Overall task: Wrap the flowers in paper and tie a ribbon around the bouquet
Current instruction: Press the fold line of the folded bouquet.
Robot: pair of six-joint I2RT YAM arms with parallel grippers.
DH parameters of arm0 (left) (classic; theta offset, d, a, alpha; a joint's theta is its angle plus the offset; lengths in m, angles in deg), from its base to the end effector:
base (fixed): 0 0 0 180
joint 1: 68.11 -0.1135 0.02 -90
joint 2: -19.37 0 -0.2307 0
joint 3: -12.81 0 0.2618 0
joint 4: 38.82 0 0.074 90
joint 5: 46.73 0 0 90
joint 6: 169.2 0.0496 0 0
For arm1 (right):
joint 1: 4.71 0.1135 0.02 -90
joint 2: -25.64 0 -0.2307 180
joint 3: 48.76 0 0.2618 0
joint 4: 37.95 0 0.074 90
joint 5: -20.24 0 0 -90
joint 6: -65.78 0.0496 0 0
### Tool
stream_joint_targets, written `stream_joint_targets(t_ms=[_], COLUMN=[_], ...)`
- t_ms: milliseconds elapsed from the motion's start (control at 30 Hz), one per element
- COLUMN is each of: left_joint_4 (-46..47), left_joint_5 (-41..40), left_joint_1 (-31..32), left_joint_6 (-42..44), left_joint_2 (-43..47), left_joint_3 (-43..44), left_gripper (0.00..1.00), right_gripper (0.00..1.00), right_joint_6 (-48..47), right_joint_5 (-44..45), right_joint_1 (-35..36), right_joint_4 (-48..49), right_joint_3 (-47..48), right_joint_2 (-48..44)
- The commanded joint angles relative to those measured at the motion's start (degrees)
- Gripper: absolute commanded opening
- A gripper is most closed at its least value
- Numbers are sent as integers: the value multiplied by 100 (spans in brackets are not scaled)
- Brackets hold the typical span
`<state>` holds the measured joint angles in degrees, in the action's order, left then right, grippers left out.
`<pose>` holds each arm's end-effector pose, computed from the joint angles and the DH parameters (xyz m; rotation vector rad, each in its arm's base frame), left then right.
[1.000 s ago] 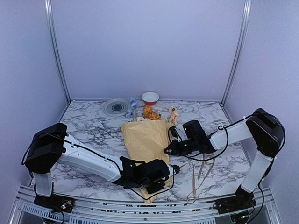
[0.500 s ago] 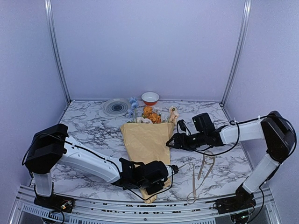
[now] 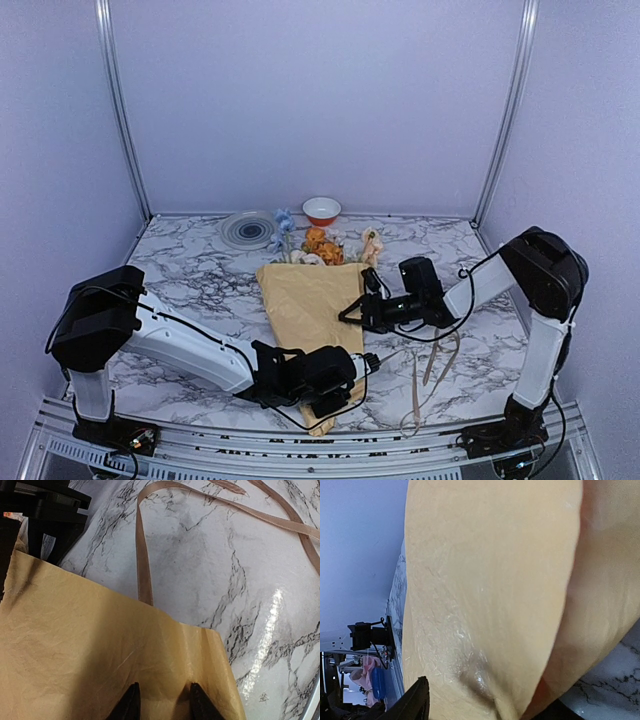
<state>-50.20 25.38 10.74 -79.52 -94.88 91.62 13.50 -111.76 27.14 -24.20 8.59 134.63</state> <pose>0.0944 -0.4003 0.0837 1.3764 1.9154 -0.3081 0.2756 0.2103 0.0583 -0.3277 2.4253 1.4293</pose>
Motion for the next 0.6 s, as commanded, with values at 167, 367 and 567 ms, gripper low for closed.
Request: stream_joint_targets(t_ms=[167, 367, 567], left_joint_4=[-680, -648, -274], left_joint_5=[63, -8, -349], left_joint_1=[8, -5, -10], left_joint_6=[49, 33, 408], left_joint_2=[-101, -36, 499], left_joint_3=[-331, -342, -58], left_gripper=[33, 33, 44], right_gripper=[36, 0, 0], right_joint_6=[1026, 1162, 971], right_joint_5=[-327, -299, -69], right_joint_1=[163, 164, 154], right_joint_4=[1027, 1215, 460], right_joint_3=[-165, -165, 142], right_joint_2=[593, 562, 389])
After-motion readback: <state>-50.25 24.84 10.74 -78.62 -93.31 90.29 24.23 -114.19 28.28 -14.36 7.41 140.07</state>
